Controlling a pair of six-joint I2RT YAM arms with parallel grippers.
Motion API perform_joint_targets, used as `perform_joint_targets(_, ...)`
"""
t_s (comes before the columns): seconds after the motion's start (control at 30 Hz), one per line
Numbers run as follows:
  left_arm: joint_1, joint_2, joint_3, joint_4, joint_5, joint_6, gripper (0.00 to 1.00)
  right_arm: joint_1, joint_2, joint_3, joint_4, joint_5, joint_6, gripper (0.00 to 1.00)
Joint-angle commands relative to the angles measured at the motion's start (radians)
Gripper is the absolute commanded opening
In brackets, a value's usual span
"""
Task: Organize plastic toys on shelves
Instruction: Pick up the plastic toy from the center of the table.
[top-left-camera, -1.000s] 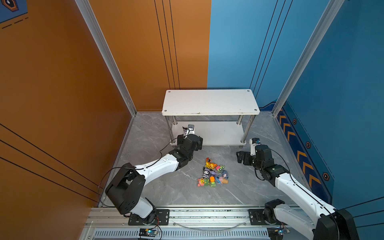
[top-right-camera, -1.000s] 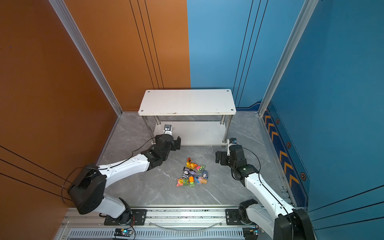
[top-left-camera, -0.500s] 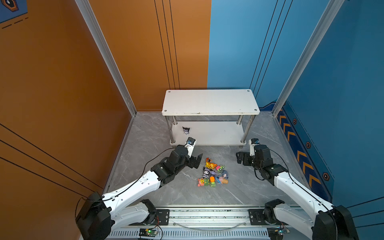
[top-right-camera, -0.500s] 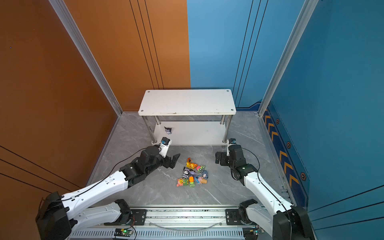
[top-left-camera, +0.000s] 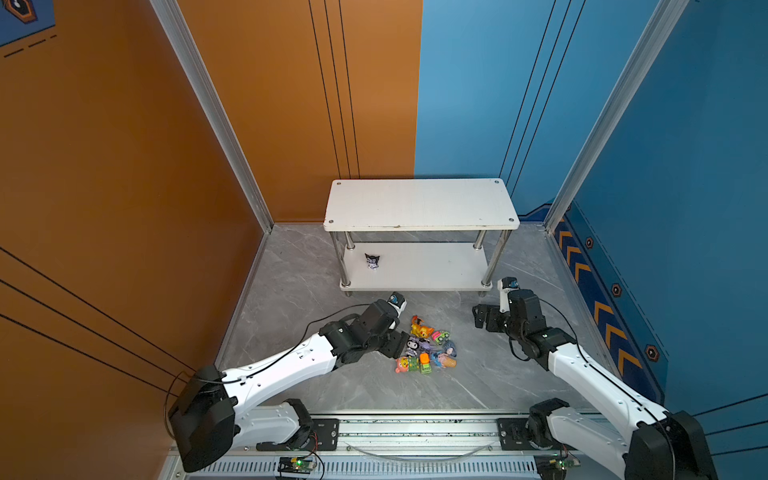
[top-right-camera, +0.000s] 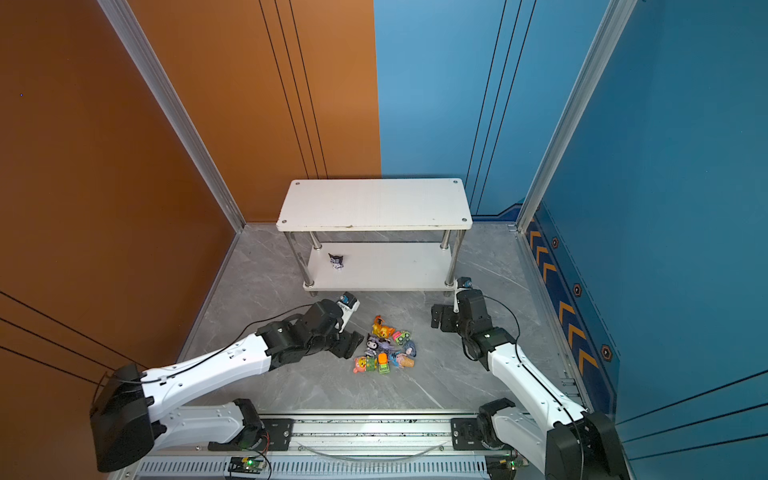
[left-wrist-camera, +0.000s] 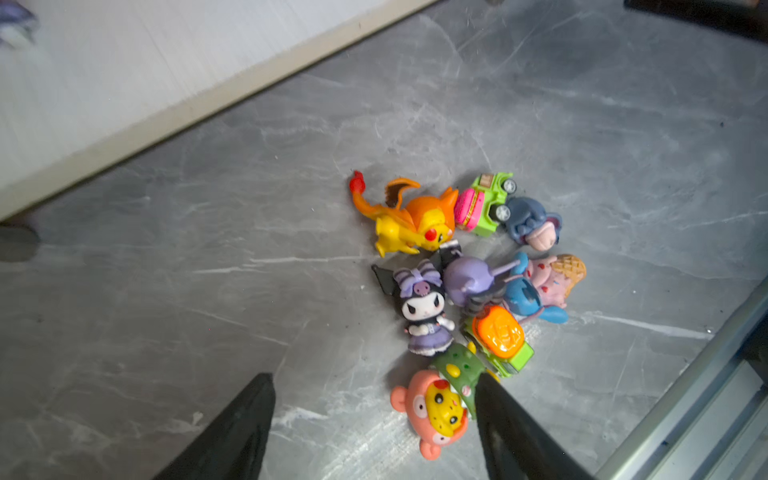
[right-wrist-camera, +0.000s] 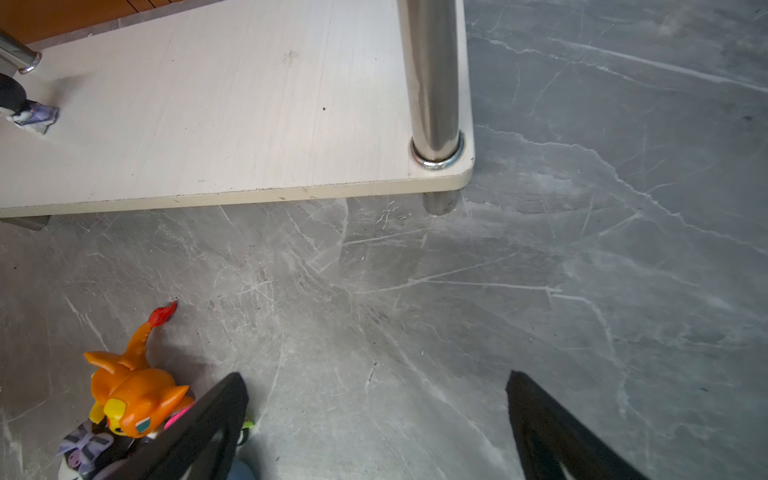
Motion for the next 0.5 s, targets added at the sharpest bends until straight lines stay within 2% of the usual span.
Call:
perform_joint_targets(0.0, -0.019, 0.047, 0.029, -0.045, 0.006, -0.073, 0.78, 0.0, 0.002, 0.029, -0.03, 0.021, -0.018, 0.99)
perform_joint_targets(0.13, -0.038, 0.136, 0.09, -0.062, 0.008, -0.081, 0.78, 0.0, 0.001, 0.031, -0.03, 0.02, -0.017, 0.98)
perform_joint_targets(0.47, -0.057, 0.386, 0.343, -0.259, -0.001, 0.018, 0.78, -0.002, -0.004, 0.028, -0.034, 0.021, -0.015, 0.98)
